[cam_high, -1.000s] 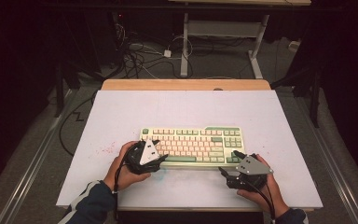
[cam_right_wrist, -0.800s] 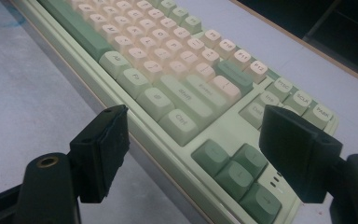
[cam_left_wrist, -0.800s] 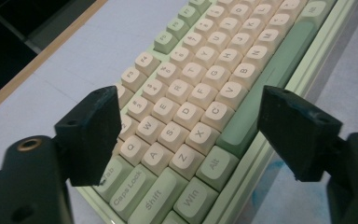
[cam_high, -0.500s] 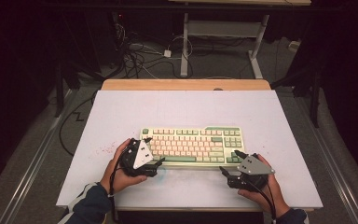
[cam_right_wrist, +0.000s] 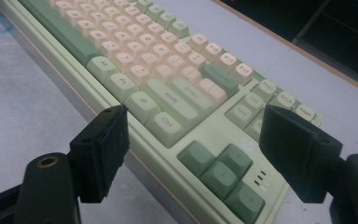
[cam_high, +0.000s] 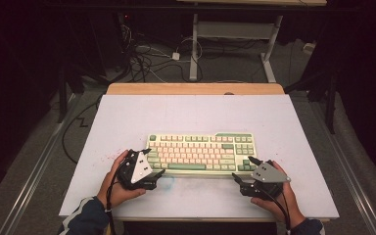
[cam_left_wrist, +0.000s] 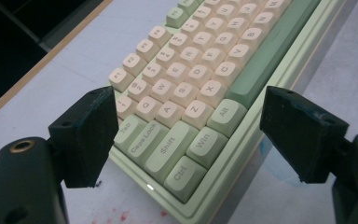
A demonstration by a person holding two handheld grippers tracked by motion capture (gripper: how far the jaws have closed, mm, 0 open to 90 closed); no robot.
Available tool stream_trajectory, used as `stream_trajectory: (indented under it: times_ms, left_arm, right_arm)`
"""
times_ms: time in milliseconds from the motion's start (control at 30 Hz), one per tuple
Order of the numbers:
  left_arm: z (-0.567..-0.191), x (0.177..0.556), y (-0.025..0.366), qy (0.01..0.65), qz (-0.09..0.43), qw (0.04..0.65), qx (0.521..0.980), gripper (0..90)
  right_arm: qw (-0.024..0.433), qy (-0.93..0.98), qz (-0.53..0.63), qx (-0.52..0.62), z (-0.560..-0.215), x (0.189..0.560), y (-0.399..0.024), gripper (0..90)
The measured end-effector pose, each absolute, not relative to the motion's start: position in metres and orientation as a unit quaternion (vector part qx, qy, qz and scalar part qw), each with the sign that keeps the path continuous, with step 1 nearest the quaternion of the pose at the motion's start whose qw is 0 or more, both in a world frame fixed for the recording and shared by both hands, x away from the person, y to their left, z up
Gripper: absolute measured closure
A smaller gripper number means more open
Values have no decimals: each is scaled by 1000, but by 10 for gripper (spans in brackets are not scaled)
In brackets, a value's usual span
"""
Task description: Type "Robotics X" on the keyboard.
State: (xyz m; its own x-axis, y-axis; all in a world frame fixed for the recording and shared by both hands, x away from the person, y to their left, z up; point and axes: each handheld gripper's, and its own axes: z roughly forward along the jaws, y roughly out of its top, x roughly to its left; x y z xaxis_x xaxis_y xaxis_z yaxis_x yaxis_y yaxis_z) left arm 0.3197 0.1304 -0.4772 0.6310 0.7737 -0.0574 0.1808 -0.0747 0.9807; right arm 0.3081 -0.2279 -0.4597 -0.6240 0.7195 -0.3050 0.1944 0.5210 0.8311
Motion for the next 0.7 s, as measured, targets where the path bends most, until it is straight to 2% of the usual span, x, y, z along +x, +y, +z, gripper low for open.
stream_trajectory:
  times_ms: [267,367,500,700]
  left_arm:
    - [-480,316,141,354,259,582,685,183]
    - [-483,316,145,358,263,575,687,183]
    - [-485,317,149,365,265,569,688,183]
    - [-485,318,148,363,264,567,691,183]
  right_arm:
    - [337,801,402,289,-456,310,-231,257]
    - [330,800,405,293,-452,311,-233,322]
    - [322,795,419,299,-444,316,-237,343]
    - [310,793,424,308,-433,324,-238,481]
